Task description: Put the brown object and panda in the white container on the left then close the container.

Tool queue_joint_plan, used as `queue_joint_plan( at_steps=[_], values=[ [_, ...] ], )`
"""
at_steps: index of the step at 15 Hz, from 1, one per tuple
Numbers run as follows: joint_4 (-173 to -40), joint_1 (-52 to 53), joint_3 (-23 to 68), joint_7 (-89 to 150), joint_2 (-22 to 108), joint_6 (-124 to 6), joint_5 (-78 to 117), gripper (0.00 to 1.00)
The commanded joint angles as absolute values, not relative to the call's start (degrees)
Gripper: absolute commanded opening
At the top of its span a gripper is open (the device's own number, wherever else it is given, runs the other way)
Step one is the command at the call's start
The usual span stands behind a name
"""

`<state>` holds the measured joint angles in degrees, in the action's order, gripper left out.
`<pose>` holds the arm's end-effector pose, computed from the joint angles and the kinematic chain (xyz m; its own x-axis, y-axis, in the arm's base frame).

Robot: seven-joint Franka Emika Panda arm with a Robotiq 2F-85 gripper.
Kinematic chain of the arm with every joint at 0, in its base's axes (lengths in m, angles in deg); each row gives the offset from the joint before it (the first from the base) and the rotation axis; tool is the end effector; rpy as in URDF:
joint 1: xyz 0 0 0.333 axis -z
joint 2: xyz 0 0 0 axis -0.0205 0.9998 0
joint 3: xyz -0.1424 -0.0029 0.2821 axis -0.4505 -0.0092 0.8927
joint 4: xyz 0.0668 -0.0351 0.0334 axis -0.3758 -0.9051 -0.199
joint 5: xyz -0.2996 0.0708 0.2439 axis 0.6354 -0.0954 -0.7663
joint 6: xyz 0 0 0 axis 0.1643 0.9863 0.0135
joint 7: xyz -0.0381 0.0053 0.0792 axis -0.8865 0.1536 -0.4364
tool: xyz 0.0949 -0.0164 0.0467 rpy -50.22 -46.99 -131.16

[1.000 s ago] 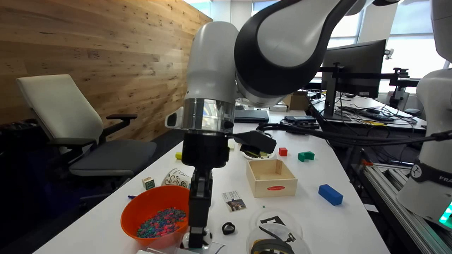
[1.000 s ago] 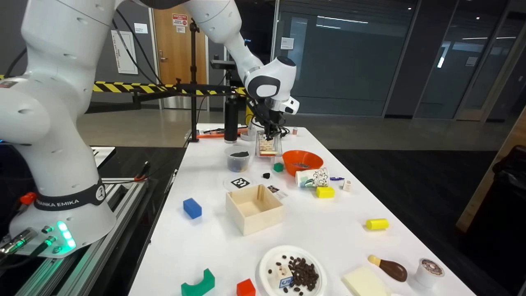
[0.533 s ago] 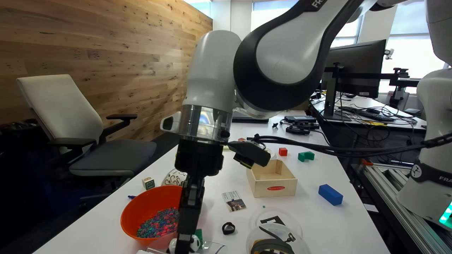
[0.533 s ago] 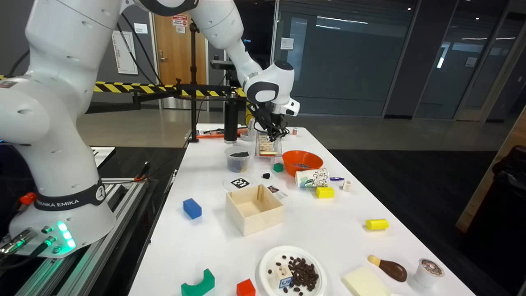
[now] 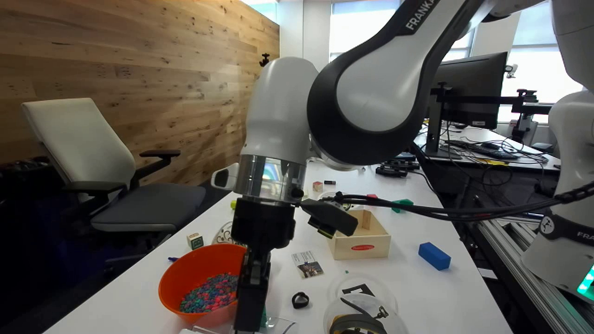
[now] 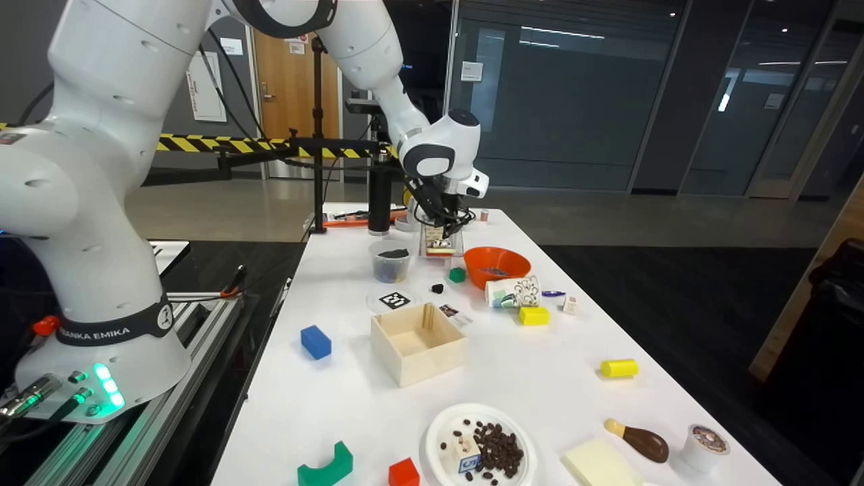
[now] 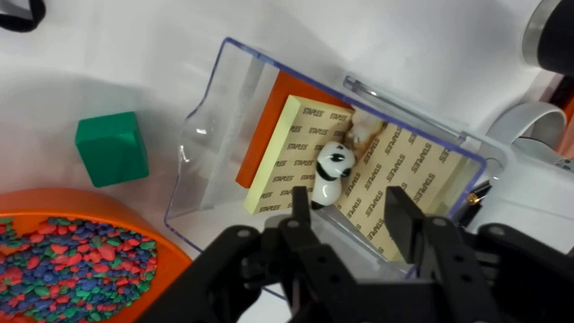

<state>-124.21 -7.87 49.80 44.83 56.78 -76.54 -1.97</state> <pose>0.5619 0.3275 0.2613 0.9153 0.3337 0.2255 0.3971 -0.8409 -0.3676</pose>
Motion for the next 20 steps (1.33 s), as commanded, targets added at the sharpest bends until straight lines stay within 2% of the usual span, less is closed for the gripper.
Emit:
queue_joint_plan(
  at_steps=[1,3,5,20],
  values=[
    [-123.08,-5.74,51.55,47.3,57.36,-76.36,-4.54,0.8],
    [-123.34,-5.22,51.47,46.82,56.68,-76.0,-4.41,0.94],
    [-123.66,-5.36,50.26,44.93,55.89,-75.02,-3.61,1.0],
    [-122.22,-1.09,47.86,46.09,57.05,-61.91,-8.35,1.0]
  ],
)
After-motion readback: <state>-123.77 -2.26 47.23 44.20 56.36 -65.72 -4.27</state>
